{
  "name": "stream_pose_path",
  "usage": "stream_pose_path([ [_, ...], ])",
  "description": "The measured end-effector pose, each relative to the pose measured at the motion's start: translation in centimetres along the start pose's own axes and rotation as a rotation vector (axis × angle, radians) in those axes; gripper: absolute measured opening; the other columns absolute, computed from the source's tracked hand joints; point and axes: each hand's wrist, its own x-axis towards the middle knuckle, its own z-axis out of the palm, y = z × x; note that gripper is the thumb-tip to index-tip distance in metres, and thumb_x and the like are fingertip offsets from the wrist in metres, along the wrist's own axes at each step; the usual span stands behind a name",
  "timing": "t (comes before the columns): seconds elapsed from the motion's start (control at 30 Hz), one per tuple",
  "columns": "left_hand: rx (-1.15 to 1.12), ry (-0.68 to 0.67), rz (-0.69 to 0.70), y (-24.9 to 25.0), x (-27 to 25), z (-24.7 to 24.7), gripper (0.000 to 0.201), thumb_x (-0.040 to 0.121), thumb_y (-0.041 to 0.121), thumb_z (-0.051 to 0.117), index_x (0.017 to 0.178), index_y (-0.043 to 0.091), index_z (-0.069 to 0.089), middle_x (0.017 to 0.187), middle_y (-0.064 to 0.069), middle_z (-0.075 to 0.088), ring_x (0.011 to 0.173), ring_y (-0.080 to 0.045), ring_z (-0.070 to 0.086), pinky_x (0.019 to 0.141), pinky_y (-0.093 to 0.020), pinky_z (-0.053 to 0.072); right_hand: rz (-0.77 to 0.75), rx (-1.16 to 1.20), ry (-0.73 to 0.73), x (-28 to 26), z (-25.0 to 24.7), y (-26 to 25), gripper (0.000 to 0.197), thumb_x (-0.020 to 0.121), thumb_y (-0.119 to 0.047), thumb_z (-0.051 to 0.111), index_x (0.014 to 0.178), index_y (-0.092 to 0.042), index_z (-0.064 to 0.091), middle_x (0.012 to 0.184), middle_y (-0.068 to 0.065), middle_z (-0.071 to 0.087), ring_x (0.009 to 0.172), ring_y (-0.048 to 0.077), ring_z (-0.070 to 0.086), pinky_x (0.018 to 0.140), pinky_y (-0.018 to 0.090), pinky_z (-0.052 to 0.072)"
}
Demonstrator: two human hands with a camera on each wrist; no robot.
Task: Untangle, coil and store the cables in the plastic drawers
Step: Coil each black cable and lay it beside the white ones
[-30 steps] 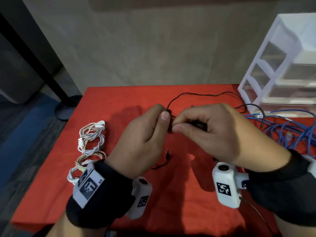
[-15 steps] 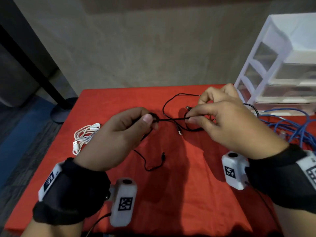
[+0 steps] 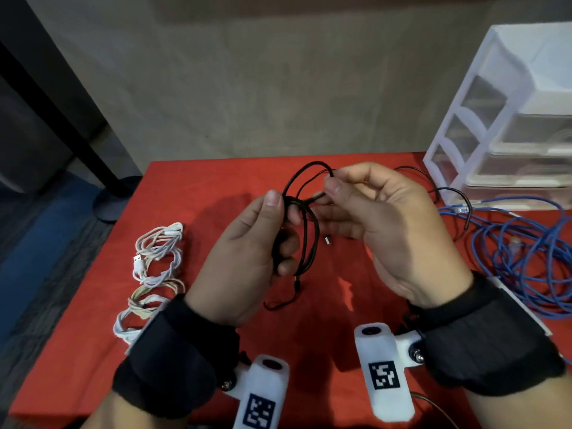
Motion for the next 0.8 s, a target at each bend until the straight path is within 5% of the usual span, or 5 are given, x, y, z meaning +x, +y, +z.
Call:
stream_pose_path([
  [0.37, 0.007, 0.052, 0.08, -0.6, -0.1, 0.8, 0.034, 0.101, 0.043, 0.042, 0.076, 0.025, 0.059, 0.073, 0.007, 0.046, 0.06, -0.008, 0.038, 0.049, -0.018, 0.037, 0.059, -0.038, 0.002, -0.2, 0.0, 0.7, 0.008, 0.099, -0.009, 0.061, 0.093, -0.007, 0.066, 0.078, 0.01, 0.067, 0.069, 0.019, 0.059, 0.059, 0.027, 0.053],
  [0.5, 0.016, 0.027, 0.067, -0.7, -0.1, 0.6, 0.032, 0.098, 0.045, 0.042, 0.082, 0.021, 0.055, 0.073, 0.008, 0.052, 0.062, -0.006, 0.041, 0.053, -0.018, 0.038, 0.184, -0.034, -0.115, -0.2, 0.2, 1.5, 0.029, 0.095, -0.025, 0.065, 0.106, 0.001, 0.068, 0.109, 0.037, 0.064, 0.092, 0.036, 0.058, 0.086, 0.052, 0.044],
  [0.6, 0.066, 0.009, 0.073, -0.6, 0.0, 0.3, 0.032, 0.095, 0.047, 0.043, 0.085, 0.018, 0.054, 0.074, 0.005, 0.054, 0.065, -0.006, 0.046, 0.053, -0.018, 0.036, 0.254, -0.07, -0.259, -0.4, 0.0, 1.3, 0.035, 0.099, -0.04, 0.055, 0.103, -0.011, 0.075, 0.095, 0.02, 0.07, 0.093, 0.036, 0.062, 0.094, 0.06, 0.04],
  [0.67, 0.087, 0.026, 0.08, -0.7, 0.3, 0.0, 0.034, 0.1, 0.046, 0.044, 0.089, 0.016, 0.056, 0.077, 0.001, 0.055, 0.067, -0.009, 0.046, 0.055, -0.021, 0.036, 0.236, -0.118, -0.325, -0.8, 0.1, 1.2, 0.034, 0.094, -0.045, 0.06, 0.105, -0.015, 0.072, 0.094, 0.009, 0.072, 0.092, 0.03, 0.066, 0.087, 0.05, 0.041],
  [0.8, 0.087, 0.054, 0.064, -0.4, 0.6, -0.6, 0.036, 0.102, 0.049, 0.048, 0.085, 0.019, 0.061, 0.076, -0.015, 0.046, 0.067, -0.028, 0.043, 0.061, -0.033, 0.043, 0.187, -0.209, -0.408, -1.2, 0.3, 1.9, 0.023, 0.081, -0.022, 0.073, 0.1, -0.012, 0.066, 0.085, -0.001, 0.068, 0.082, 0.017, 0.062, 0.069, 0.03, 0.044],
])
